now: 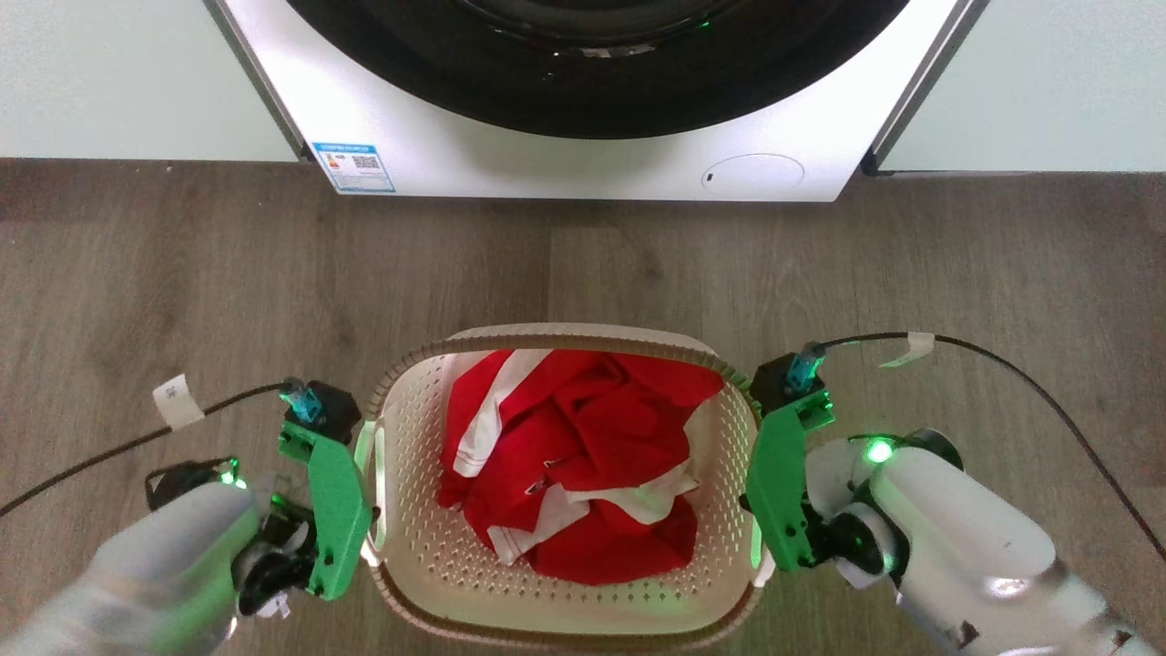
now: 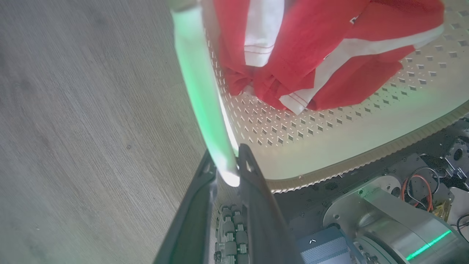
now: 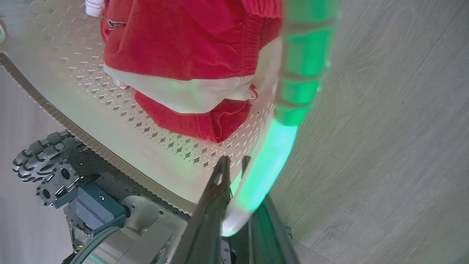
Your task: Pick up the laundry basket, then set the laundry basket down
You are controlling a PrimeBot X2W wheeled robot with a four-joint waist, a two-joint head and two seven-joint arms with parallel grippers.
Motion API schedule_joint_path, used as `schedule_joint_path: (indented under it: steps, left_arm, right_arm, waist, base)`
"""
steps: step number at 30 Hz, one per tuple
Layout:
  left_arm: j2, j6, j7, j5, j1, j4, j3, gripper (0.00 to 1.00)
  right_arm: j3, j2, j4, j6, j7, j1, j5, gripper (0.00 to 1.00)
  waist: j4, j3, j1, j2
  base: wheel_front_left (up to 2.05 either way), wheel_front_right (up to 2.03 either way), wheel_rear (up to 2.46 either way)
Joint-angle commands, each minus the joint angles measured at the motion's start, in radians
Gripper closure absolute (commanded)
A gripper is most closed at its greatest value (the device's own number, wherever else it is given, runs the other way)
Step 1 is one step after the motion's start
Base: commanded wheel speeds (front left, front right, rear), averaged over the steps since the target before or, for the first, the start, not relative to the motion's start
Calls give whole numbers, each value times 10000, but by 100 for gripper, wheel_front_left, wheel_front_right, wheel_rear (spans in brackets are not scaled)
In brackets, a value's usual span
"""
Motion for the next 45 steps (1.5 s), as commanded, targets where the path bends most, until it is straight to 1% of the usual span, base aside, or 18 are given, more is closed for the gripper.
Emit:
schedule_joint_path:
  steps: [1,19,23,28,31,38,43,45]
  left_arm:
    - [63,-124,-52,25,-343,-381,291,100]
    - [-11,-121,37,21,-287,-399,286,100]
    - [-36,-79,21,64,-369,-412,291,100]
    - [-221,-45,-146,157,-576,-325,343,100]
    - [-526,16,-519,341,-838,-48,417,100]
    - [-1379,-41,-1168,555,-1290,937,447,100]
    - [-2037,-107,-1186,500,-1456,1783,408,100]
    - [-2146,-115,-1148,492,-1480,1916,395,100]
  right_arm:
    - [102,241,-558,150,26,27,-154,100]
    - [-44,223,-636,150,170,210,-269,100]
    - [-154,230,-670,150,125,190,-348,100]
    - [-480,347,-615,150,-185,122,-533,100]
    - [-748,488,-407,150,-817,-93,-1116,100]
    - [-1296,864,189,150,-1506,-228,-1651,100]
    - [-1554,1015,661,150,-1578,-194,-1831,100]
    - [-1600,1034,733,150,-1538,-192,-1832,100]
  waist:
    - [-1,-2,0,-1]
    - [14,50,0,-1]
    - [39,315,0,-1]
    - [109,976,0,-1]
    - [176,1684,0,-1]
    - [318,2843,0,-1]
    - [378,3525,0,-1]
    - [394,3635,0,-1]
  base:
    - [0,0,0]
    - [0,0,0]
    - [0,0,0]
    - [0,0,0]
    - [0,0,0]
    - [0,0,0]
    - [0,0,0]
    - [0,0,0]
